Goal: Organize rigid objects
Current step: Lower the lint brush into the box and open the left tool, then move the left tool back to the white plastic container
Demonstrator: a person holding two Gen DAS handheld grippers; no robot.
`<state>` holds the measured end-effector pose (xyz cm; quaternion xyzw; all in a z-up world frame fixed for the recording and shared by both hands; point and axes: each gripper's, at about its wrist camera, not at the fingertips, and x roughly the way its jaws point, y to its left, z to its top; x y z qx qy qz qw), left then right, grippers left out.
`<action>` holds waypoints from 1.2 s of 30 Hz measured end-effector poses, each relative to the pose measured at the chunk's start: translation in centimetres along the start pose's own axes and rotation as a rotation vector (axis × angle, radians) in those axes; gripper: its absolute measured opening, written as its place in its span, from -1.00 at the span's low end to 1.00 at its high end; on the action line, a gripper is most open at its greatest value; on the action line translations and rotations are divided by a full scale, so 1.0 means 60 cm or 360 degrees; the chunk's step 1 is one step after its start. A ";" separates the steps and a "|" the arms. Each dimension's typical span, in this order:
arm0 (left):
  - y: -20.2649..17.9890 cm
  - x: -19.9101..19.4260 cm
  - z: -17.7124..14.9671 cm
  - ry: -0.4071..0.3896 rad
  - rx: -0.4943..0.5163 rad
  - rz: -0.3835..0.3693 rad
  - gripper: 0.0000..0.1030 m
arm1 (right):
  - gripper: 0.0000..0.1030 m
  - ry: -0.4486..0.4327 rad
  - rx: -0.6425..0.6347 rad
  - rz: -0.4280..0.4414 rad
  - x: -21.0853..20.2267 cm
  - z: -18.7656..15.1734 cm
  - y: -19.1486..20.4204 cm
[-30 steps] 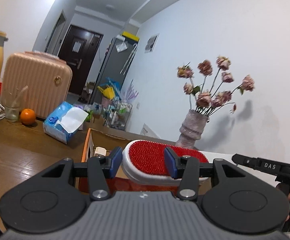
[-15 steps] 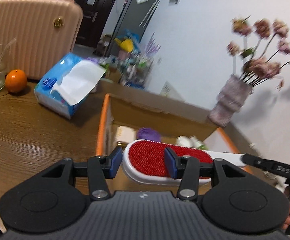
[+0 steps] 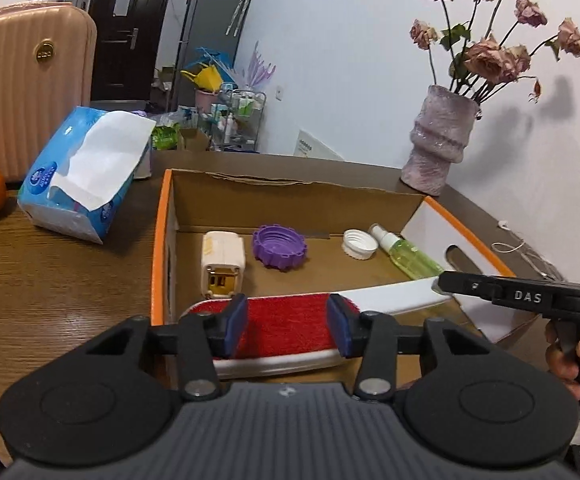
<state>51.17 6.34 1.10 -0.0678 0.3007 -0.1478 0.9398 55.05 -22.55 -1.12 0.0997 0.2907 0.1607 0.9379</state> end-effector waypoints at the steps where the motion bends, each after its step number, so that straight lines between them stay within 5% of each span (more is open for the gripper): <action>1: 0.000 0.000 -0.002 -0.0014 0.0013 0.0012 -0.12 | -0.70 -0.0009 -0.0003 0.0002 0.002 -0.003 -0.001; 9: -0.025 0.012 -0.008 -0.0057 0.0142 0.0082 0.07 | -0.69 -0.0018 -0.0230 -0.0148 0.013 -0.019 0.017; 20: -0.049 -0.014 -0.029 -0.0046 0.0171 0.0117 0.27 | -0.59 -0.0111 -0.0284 -0.0216 -0.005 -0.028 0.023; 29: -0.085 -0.137 -0.029 -0.0213 0.0156 0.0213 0.38 | -0.45 -0.0294 -0.0268 -0.0198 -0.048 -0.034 0.035; 36: -0.138 -0.256 -0.092 -0.0301 0.0259 0.0314 0.64 | -0.22 -0.0380 -0.0289 -0.0158 -0.161 -0.047 0.080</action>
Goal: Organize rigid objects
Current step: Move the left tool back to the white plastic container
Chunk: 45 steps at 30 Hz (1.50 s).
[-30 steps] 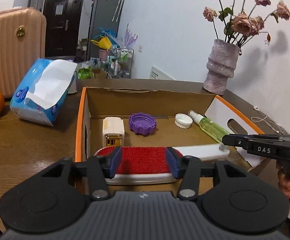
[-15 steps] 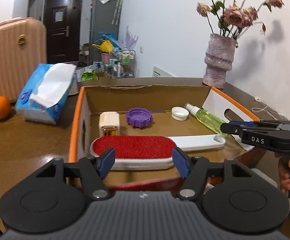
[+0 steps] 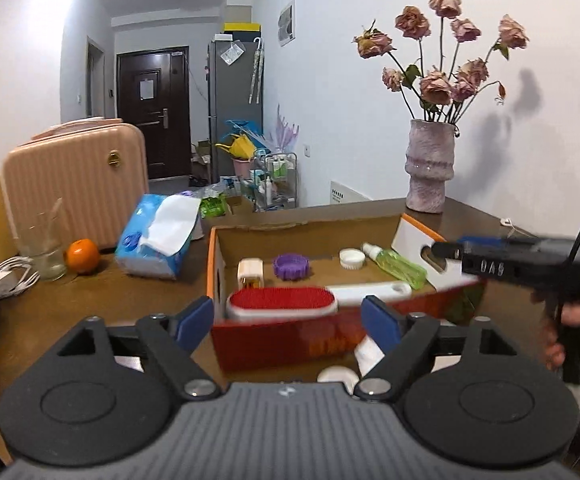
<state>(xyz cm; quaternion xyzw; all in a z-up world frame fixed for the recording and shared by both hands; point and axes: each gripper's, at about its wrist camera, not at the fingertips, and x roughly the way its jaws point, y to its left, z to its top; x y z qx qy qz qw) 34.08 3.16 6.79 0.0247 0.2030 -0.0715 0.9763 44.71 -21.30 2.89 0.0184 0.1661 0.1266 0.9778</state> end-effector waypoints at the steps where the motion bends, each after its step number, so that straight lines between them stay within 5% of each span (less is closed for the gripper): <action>1: -0.005 -0.019 -0.010 -0.0006 -0.0002 0.0009 0.65 | -0.16 -0.0010 -0.0015 0.0010 -0.018 0.002 0.007; 12: -0.060 -0.160 -0.072 -0.0068 -0.0080 -0.0033 0.80 | 0.07 -0.0037 0.0140 0.0138 -0.202 -0.056 0.035; 26: -0.126 -0.219 -0.103 -0.0056 -0.0093 -0.0146 0.86 | 0.07 -0.0065 0.0316 0.0028 -0.348 -0.126 -0.024; 34: -0.143 -0.152 -0.122 0.0091 -0.0109 -0.0185 0.85 | 0.09 -0.0002 0.0352 0.0004 -0.325 -0.151 -0.055; 39: -0.139 -0.091 -0.127 0.0218 -0.0168 -0.0214 0.42 | 0.09 0.0064 0.0315 0.0041 -0.279 -0.153 -0.055; 45: -0.144 -0.012 -0.117 0.0307 -0.0242 -0.0294 0.19 | 0.09 0.0123 0.0343 0.0113 -0.212 -0.140 -0.066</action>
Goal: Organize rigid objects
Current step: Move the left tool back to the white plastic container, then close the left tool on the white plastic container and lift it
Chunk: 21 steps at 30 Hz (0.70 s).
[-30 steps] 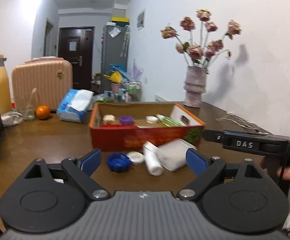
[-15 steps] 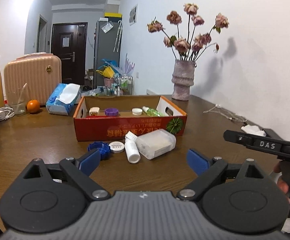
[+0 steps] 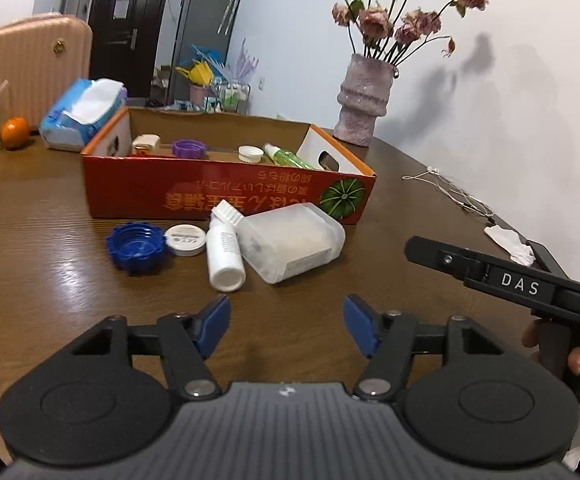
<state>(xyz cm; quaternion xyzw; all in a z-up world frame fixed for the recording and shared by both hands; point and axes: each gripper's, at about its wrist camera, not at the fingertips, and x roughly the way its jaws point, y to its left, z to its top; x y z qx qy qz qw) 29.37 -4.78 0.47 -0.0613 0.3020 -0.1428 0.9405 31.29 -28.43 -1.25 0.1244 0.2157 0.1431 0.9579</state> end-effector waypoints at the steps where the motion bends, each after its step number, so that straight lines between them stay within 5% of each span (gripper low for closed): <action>1: 0.000 0.012 0.005 0.0009 -0.0010 -0.0001 0.17 | 0.09 0.0007 -0.0001 0.0007 0.012 0.004 -0.001; 12: 0.035 0.118 0.077 0.0076 -0.0222 -0.0131 0.00 | 0.05 0.0132 0.0129 0.0177 0.150 0.047 -0.031; 21: 0.064 0.167 0.082 0.0143 -0.0394 -0.0229 -0.09 | -0.27 0.0265 0.0346 0.0416 0.211 0.037 -0.068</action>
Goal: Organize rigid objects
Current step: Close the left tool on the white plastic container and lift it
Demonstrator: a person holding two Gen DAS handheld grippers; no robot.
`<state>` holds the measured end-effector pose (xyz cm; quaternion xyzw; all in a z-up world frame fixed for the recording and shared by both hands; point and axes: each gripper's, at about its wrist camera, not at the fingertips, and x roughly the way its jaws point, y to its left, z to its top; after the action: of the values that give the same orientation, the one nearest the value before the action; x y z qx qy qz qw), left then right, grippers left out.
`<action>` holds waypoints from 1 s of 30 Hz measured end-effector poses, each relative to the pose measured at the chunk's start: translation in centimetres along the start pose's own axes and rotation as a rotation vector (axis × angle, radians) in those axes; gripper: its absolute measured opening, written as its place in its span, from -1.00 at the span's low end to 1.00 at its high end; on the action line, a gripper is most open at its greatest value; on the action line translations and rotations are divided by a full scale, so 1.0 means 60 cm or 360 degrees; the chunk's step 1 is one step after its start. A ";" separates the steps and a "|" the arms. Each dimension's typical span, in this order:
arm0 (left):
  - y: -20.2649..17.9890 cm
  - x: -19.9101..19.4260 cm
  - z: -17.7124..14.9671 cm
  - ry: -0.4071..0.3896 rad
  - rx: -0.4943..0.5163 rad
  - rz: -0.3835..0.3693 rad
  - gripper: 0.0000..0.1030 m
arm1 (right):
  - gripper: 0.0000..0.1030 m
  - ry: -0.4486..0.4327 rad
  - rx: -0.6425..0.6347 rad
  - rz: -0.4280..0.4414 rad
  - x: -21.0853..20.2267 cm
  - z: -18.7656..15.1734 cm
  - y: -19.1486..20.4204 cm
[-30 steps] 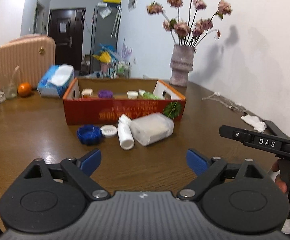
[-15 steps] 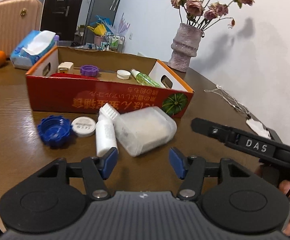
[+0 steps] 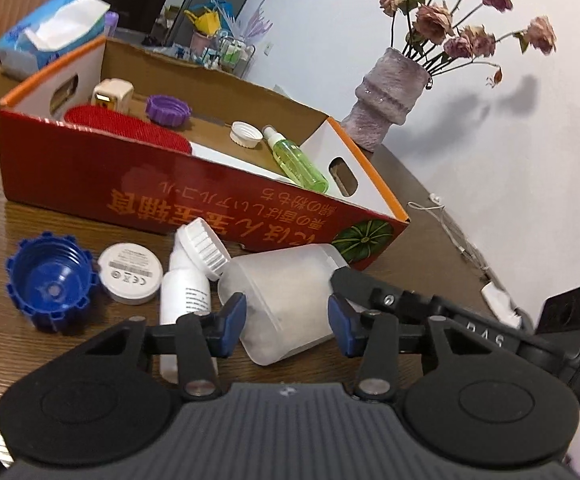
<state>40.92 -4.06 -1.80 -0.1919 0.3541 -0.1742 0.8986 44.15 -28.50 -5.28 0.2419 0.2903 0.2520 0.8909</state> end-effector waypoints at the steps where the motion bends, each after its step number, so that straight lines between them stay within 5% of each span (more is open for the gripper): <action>1: 0.002 0.002 0.000 -0.0004 -0.0010 -0.0008 -0.09 | -0.27 0.0010 0.0001 0.0013 0.003 0.000 0.000; 14: -0.009 -0.017 -0.012 -0.0015 -0.0021 0.0020 -0.16 | -0.40 -0.0002 0.0023 0.0038 -0.012 -0.009 0.000; 30: -0.056 -0.159 -0.086 -0.0128 0.0063 -0.0103 -0.20 | -0.59 -0.0156 -0.0013 0.0018 -0.152 -0.058 0.087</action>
<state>30.16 -3.85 1.73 -0.1922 0.3078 -0.2025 0.9096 33.88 -28.93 -1.16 0.2519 0.2440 0.2462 0.9036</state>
